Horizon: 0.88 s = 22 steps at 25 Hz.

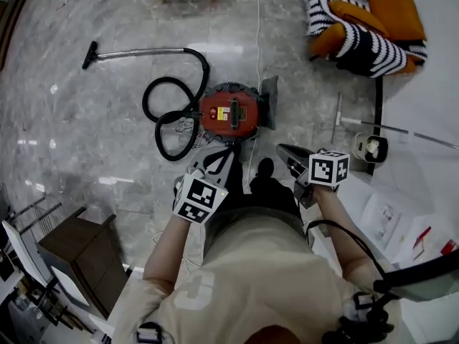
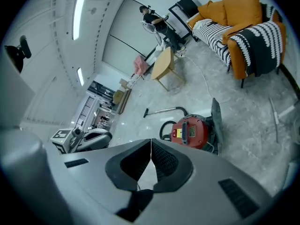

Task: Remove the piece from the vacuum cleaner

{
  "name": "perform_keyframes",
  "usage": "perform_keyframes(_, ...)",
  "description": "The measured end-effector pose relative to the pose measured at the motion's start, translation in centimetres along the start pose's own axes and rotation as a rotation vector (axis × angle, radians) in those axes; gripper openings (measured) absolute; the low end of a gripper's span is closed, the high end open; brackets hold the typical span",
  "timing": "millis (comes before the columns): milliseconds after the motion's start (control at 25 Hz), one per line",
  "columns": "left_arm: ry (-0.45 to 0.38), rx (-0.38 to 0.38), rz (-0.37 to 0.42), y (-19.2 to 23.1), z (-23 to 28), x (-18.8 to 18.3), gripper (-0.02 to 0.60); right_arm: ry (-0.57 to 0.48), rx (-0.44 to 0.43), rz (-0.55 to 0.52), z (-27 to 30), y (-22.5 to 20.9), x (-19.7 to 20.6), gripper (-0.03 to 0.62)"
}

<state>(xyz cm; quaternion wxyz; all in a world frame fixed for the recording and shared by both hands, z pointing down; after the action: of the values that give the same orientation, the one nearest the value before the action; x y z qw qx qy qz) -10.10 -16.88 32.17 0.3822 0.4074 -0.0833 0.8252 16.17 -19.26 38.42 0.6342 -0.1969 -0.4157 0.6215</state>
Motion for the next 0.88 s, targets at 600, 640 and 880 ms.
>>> perform_keyframes(600, 0.146, 0.079, -0.070, 4.1, 8.9, 9.1, -0.005, 0.235, 0.258, -0.129, 16.5, -15.7, -3.5, 0.003)
perform_keyframes(640, 0.150, 0.084, -0.074, 4.1, 9.6, 9.8, -0.005, 0.236, 0.280, -0.141, 17.4, -16.8, -3.6, 0.003)
perform_keyframes(880, 0.176, 0.124, -0.127, 4.3, 13.6, 13.5, -0.005, 0.179, 0.478, -0.238, 19.9, -22.2, -4.2, 0.006)
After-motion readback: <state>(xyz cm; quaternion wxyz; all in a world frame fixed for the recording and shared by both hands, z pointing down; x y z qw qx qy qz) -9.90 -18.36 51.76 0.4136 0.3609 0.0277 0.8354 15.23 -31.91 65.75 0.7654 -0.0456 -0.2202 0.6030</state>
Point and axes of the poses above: the fingertips, and each gripper's own axes: z forward along the fingers, y to its left, x out of its underside, the point moved 10 cm from there along -z, backward along the fingers, and after that the axes turned 2 degrees about -y, right-handed, at the moved point
